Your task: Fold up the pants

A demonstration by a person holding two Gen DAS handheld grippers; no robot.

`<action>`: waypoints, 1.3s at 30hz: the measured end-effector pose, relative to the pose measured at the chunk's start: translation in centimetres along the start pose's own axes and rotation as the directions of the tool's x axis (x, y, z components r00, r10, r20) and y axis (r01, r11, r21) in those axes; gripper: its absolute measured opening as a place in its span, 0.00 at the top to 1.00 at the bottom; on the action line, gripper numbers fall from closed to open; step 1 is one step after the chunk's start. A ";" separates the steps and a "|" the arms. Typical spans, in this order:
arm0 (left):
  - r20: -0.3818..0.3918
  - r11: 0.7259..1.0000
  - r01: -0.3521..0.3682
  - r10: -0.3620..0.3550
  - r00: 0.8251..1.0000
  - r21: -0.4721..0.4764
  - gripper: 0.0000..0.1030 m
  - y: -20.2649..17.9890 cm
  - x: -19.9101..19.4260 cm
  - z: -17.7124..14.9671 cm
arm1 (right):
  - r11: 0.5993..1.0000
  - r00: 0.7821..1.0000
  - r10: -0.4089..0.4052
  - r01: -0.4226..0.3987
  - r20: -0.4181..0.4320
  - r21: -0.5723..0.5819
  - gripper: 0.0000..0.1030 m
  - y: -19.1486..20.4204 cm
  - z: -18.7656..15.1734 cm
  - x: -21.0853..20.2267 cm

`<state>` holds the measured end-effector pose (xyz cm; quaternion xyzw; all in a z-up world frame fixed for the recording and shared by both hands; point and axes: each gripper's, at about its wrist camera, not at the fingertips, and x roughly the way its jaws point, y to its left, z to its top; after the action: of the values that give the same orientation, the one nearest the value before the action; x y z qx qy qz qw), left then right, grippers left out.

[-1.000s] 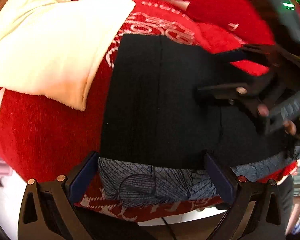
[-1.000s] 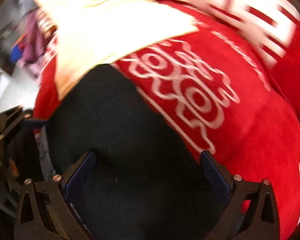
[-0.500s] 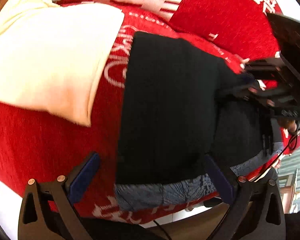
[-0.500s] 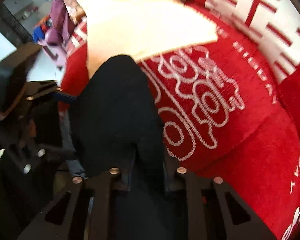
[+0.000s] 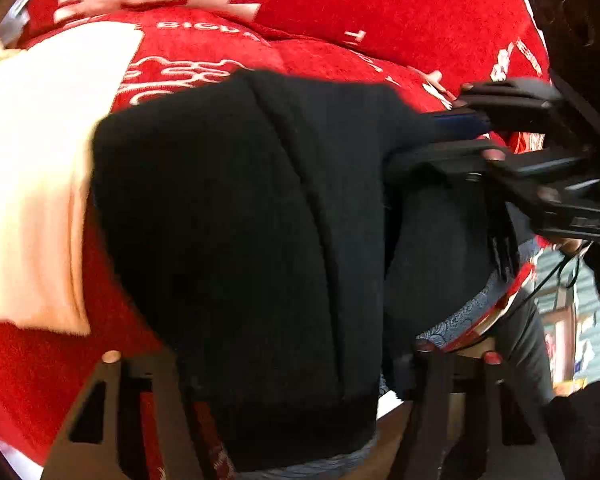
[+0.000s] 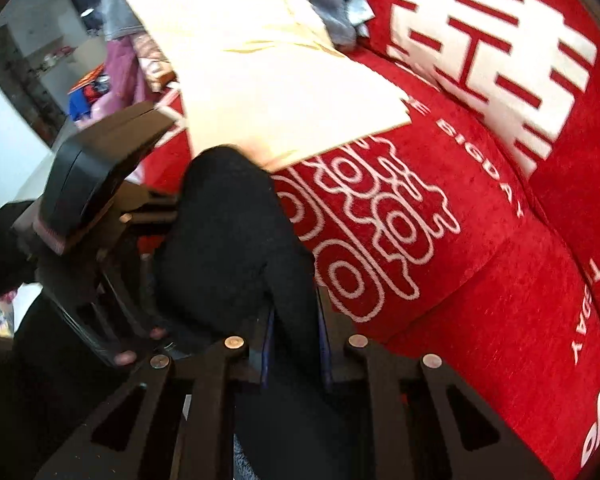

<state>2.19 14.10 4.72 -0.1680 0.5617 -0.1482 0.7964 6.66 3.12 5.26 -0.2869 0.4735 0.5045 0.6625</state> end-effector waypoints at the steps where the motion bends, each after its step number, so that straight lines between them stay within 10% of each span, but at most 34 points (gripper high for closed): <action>1: -0.002 1.000 -0.005 0.005 1.000 0.000 0.49 -0.1 -0.1 -0.1 | 0.999 1.000 -0.005 0.005 -0.015 0.033 0.79 -0.4 0.1 0.5; 9: -0.028 0.997 -0.075 0.074 0.997 -0.029 0.56 -0.7 -0.1 -0.6 | 0.894 0.968 -0.248 0.239 -0.025 0.378 0.28 -5.3 -4.2 -2.5; 15: -0.026 0.993 -0.112 0.111 0.993 -0.045 0.59 -1.5 -0.8 -0.7 | 0.770 0.971 -0.223 0.227 -0.083 0.596 0.28 -7.8 -11.3 -2.0; 21: -0.021 0.987 -0.154 0.153 0.988 -0.043 0.59 -3.0 -1.8 -0.5 | 0.807 0.960 -0.267 0.268 -0.080 0.526 0.14 -3.4 -13.8 -1.6; 30: 0.010 0.978 -0.209 0.209 0.978 -0.002 0.61 -7.6 -4.0 1.2 | 0.902 0.991 -0.107 0.133 -0.086 0.411 0.07 5.2 -19.8 -1.2; 39: 0.062 0.955 -0.273 0.267 0.962 0.115 0.62 -14.6 -5.9 3.0 | 0.816 0.982 -0.185 0.133 0.037 0.562 0.04 1.5 -20.2 -3.4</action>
<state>2.45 3.82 17.01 -0.0439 0.5511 -0.0682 0.8305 -1.72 -15.08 0.69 -0.0972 0.5442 0.3000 0.7775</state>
